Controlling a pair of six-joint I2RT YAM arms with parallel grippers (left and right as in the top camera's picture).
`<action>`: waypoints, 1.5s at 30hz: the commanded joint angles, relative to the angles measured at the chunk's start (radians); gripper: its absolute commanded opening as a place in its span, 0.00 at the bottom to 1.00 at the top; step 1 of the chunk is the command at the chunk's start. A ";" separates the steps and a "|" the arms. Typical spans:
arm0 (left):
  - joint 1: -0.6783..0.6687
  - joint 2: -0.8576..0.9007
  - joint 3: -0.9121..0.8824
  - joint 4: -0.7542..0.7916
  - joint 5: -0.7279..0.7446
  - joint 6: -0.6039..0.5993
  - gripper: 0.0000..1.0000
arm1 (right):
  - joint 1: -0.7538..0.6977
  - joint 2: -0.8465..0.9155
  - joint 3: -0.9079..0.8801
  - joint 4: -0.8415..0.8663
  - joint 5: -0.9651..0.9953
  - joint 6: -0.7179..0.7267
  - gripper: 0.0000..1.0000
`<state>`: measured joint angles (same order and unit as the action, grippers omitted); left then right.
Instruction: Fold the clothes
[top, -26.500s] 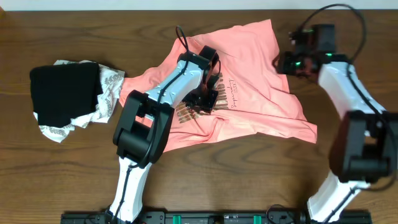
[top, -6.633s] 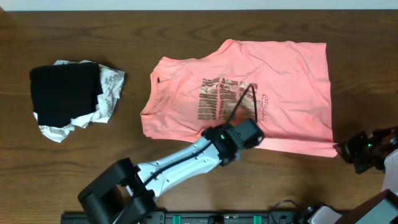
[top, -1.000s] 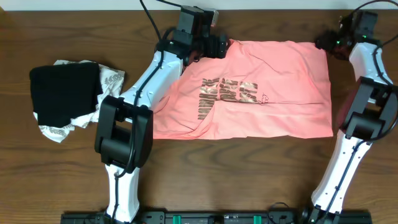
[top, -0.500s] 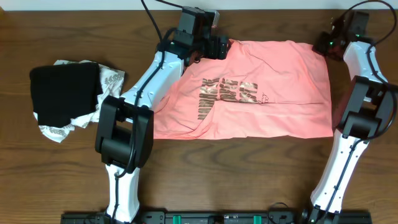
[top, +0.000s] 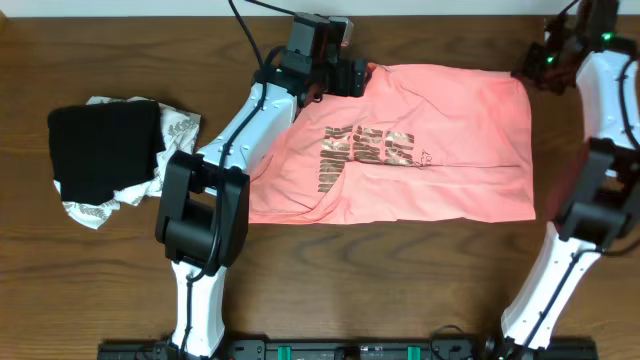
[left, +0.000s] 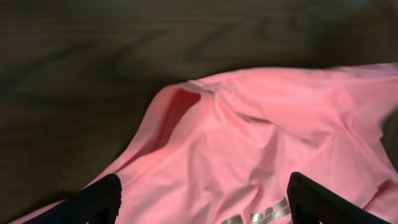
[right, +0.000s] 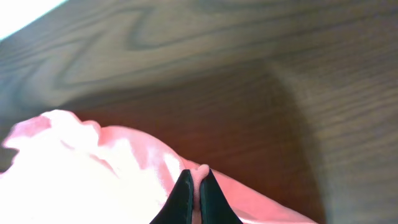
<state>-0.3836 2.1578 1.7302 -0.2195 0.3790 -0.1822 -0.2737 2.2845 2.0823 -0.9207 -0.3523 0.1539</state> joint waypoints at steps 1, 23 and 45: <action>-0.005 0.020 0.008 0.025 0.006 0.016 0.86 | 0.009 -0.047 0.013 -0.037 -0.014 -0.065 0.01; -0.017 0.235 0.008 0.402 0.022 0.031 0.80 | 0.079 -0.056 0.013 -0.111 0.039 -0.137 0.01; -0.091 0.313 0.008 0.457 0.013 0.207 0.76 | 0.078 -0.056 0.013 -0.123 0.068 -0.133 0.01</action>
<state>-0.4683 2.4668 1.7294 0.2356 0.4004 -0.0429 -0.1989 2.2345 2.0827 -1.0374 -0.3058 0.0395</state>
